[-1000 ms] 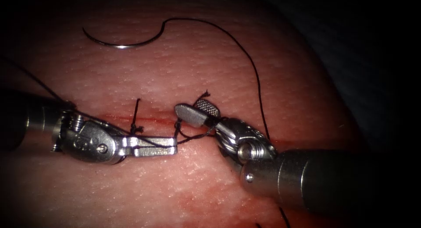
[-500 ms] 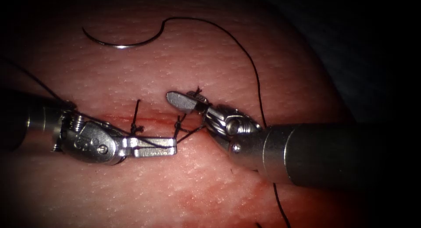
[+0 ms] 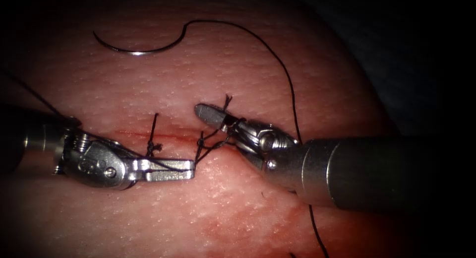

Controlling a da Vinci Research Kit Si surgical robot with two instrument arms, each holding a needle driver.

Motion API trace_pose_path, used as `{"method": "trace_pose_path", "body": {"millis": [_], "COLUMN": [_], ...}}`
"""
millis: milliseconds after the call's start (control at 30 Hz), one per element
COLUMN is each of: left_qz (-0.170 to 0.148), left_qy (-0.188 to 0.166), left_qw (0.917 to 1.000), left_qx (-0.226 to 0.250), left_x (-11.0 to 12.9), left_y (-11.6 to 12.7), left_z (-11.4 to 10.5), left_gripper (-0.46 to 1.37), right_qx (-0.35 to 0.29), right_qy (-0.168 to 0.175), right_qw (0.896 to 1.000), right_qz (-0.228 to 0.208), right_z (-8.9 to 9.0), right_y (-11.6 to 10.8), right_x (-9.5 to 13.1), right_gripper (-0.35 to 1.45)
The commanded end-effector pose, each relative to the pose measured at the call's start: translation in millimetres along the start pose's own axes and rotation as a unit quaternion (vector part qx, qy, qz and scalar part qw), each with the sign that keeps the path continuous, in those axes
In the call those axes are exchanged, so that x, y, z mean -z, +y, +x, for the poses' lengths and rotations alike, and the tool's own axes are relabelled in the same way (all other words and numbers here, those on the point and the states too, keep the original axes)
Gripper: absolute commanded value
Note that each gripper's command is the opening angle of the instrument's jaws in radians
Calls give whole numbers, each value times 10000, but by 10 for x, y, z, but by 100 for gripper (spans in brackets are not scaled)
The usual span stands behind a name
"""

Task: Wound Closure
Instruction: Grab the suture tail with the right gripper

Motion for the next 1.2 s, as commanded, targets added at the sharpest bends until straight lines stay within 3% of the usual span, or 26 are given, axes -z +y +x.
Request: {"method": "trace_pose_path", "body": {"millis": [33, 533, 567, 600, 633, 667, 1000, 1200], "left_qz": [-9, -4, -3, -2, 0, 0, 3, 3], "left_qy": [2, -5, -6, -6, -6, -7, -9, -10], "left_qw": [10000, 10000, 10000, 10000, 10000, 10000, 10000, 10000], "left_qx": [3, 4, 3, 3, 3, 3, 2, 2], "left_x": [-1, 0, 0, 0, 0, -1, 0, 0], "left_y": [0, -4, -4, -4, -4, -4, -3, -3], "left_z": [-1, -3, -3, -3, -3, -3, -3, -3], "left_gripper": [-35, -35, -35, -35, -35, -35, -35, -35], "right_qx": [153, 797, 960, 1039, 1257, 1357, 1454, 1509], "right_qy": [-4, 243, 293, 326, 383, 450, 556, 565], "right_qw": [9999, 9960, 9944, 9935, 9907, 9889, 9869, 9861], "right_qz": [-1, 315, 327, 335, 362, 396, 413, 403], "right_z": [-1, 8, 11, 12, 15, 17, 20, 20], "right_y": [-1, -13, -15, -16, -17, -18, -19, -20], "right_x": [1, 6, 7, 7, 7, 7, 8, 9], "right_gripper": [-35, -35, 10, 34, 75, 93, 98, 81]}}
